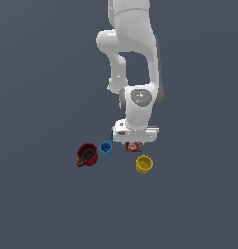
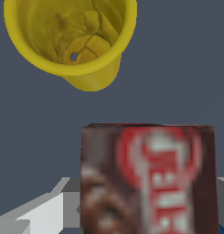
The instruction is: Pick up a designated object from a clutter of objects.
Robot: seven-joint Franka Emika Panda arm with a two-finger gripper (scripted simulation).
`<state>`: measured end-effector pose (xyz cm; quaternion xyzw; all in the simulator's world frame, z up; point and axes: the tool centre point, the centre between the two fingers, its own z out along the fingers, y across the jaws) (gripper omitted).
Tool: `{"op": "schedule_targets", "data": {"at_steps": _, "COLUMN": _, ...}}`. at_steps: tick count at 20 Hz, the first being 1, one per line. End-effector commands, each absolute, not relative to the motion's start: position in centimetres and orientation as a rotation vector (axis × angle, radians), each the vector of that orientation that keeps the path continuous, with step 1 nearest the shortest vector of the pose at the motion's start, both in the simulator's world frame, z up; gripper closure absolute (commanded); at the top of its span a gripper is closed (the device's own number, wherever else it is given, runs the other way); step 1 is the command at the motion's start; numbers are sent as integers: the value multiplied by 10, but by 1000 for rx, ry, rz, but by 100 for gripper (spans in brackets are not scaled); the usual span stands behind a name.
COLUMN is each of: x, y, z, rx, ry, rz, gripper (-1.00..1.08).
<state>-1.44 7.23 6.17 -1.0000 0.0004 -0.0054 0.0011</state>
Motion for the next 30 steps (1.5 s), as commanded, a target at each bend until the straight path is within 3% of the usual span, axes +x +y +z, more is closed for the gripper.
{"op": "schedule_targets", "data": {"at_steps": 1, "x": -19, "y": 74, "z": 78, "rx": -3140, "ry": 1, "rz": -17, "gripper": 108}}
{"op": "schedule_targets", "data": {"at_steps": 30, "x": -87, "y": 95, "z": 348, "rx": -3141, "ry": 6, "rz": -4, "gripper": 108}}
